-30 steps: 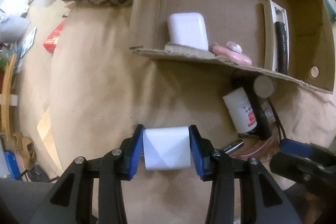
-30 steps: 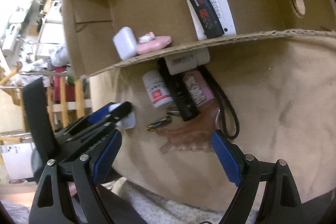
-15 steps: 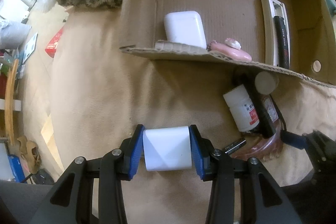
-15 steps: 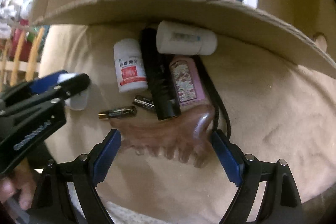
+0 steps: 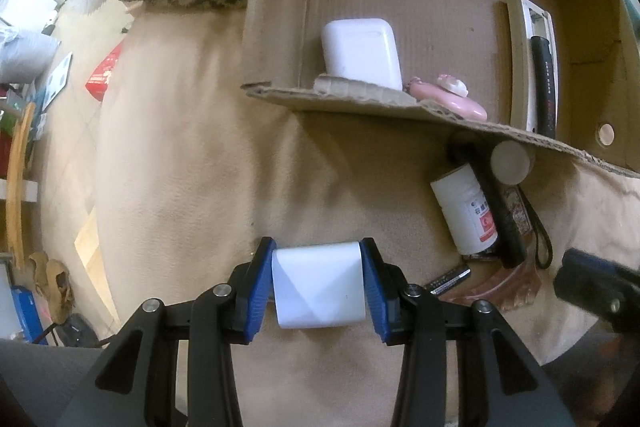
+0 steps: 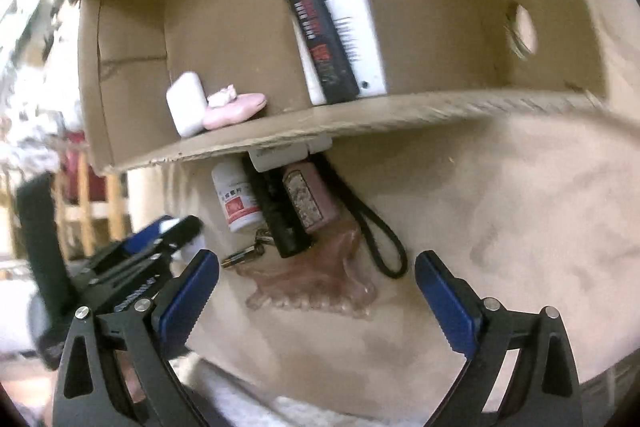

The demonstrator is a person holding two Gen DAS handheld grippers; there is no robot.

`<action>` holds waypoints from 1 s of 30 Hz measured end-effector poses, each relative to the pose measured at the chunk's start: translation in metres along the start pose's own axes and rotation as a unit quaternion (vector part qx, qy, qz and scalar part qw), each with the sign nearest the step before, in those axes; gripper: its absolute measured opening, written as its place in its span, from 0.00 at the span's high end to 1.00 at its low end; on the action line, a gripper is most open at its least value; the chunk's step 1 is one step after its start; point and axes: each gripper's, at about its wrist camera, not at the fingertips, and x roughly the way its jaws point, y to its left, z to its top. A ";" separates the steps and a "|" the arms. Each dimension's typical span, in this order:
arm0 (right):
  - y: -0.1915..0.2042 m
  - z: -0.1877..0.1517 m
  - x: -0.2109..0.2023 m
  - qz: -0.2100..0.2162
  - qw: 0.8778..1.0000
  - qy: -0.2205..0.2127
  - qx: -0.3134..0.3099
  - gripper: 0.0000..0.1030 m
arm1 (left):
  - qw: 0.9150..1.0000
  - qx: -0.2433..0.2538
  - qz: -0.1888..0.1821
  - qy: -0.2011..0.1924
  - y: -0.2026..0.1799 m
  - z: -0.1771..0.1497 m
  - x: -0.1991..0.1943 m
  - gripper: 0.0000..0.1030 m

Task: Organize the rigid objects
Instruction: 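Grasp the white charger with the left tool while the right tool grasps the pink comb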

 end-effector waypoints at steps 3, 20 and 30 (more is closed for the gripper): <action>0.000 -0.008 0.005 0.007 1.000 0.010 -0.006 0.00 | 1.000 -0.001 0.000 0.000 0.000 0.000 0.001 0.63; 0.048 -0.002 0.065 -0.052 0.992 0.057 -0.095 0.00 | 0.999 -0.038 -0.009 0.004 0.032 0.004 -0.001 0.63; 0.097 -0.027 0.109 -0.207 0.964 0.008 -0.168 0.00 | 1.000 -0.027 0.008 0.004 0.035 0.000 0.003 0.63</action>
